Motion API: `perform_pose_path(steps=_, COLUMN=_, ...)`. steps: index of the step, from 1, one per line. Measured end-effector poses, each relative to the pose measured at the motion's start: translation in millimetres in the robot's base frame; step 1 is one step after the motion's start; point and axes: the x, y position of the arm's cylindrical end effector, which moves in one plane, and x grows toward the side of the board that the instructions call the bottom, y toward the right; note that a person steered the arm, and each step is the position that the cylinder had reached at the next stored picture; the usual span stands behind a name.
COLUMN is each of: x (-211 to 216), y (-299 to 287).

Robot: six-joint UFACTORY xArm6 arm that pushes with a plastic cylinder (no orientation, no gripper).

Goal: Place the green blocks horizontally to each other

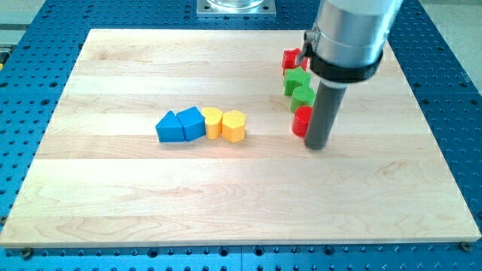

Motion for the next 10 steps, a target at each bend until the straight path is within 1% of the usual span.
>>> perform_pose_path(steps=1, x=-45, y=0)
perform_pose_path(steps=2, x=-71, y=0)
perform_pose_path(steps=4, x=-92, y=6)
perform_pose_path(steps=5, x=-119, y=31)
perform_pose_path(steps=6, x=-169, y=60)
perform_pose_path(steps=7, x=-211, y=72)
perform_pose_path(steps=8, x=-241, y=55)
perform_pose_path(steps=9, x=-248, y=5)
perform_pose_path(steps=10, x=-238, y=-31)
